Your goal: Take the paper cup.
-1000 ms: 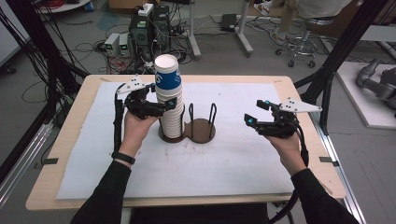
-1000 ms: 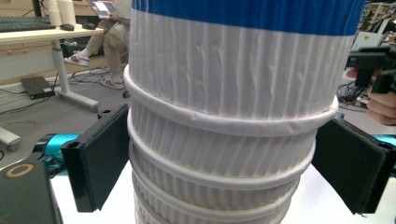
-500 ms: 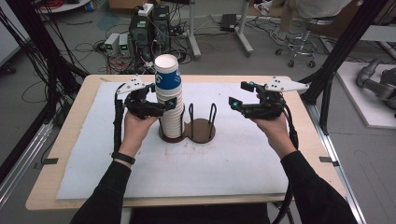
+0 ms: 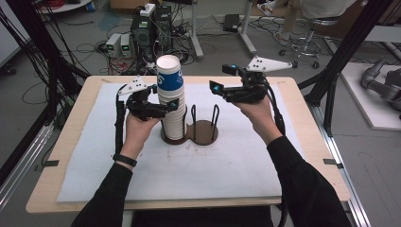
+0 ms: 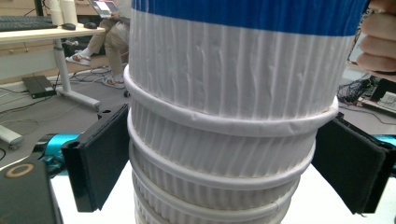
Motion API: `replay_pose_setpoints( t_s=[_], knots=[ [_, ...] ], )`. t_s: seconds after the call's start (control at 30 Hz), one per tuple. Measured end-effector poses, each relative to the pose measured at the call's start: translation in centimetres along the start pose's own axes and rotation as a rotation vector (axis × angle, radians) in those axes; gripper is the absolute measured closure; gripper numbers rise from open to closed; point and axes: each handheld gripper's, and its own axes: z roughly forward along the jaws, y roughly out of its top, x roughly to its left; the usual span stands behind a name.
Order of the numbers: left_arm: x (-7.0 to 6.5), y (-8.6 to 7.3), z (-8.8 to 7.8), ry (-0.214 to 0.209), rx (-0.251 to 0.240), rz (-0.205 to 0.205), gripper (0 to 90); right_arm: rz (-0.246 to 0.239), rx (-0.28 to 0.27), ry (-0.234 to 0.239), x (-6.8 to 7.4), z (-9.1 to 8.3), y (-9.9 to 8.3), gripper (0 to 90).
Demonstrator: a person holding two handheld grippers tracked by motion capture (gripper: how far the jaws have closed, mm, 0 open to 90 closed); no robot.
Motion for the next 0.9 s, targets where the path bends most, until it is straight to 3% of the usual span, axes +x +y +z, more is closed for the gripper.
replay_pose_setpoints(
  t_s=[0.53,0.7,0.9],
  knots=[
    [0.0,0.0,0.0,-0.004,0.001,0.001,10.4,0.029,0.007,0.094,1.4,5.5,3.6,19.8],
    [0.0,0.0,0.0,-0.003,0.001,0.002,10.4,0.041,0.035,0.125,1.8,7.3,4.5,19.8],
    [0.0,0.0,0.0,-0.003,0.0,0.0,10.4,0.04,0.064,0.126,2.6,9.2,5.1,19.8]
  ],
)
